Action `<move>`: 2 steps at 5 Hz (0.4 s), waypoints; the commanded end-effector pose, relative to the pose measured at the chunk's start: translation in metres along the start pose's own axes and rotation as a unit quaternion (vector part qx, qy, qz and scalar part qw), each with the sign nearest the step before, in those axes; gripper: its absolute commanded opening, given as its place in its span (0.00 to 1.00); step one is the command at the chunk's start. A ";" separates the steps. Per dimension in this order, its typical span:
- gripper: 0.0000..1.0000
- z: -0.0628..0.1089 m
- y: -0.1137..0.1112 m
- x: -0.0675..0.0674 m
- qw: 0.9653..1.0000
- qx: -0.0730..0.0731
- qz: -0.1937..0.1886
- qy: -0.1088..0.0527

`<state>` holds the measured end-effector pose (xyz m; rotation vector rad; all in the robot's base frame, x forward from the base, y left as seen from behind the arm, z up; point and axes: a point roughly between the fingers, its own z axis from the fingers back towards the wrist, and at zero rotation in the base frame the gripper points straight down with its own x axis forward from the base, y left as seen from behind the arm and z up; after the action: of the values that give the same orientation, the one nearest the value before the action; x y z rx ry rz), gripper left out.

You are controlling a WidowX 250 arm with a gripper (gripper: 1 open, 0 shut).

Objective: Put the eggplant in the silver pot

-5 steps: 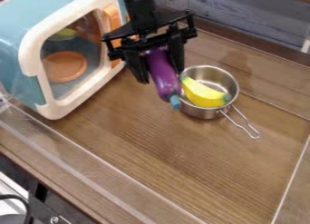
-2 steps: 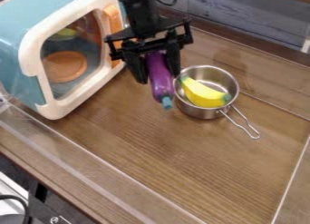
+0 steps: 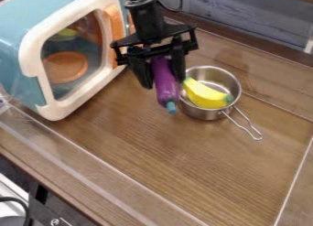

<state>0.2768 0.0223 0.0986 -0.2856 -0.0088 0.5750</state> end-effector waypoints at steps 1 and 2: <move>0.00 0.019 -0.004 0.009 1.000 -0.006 -0.025 -0.015; 0.00 0.017 -0.011 0.013 0.999 -0.007 -0.041 -0.012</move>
<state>0.2846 0.0238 0.1042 -0.2892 0.0014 0.5096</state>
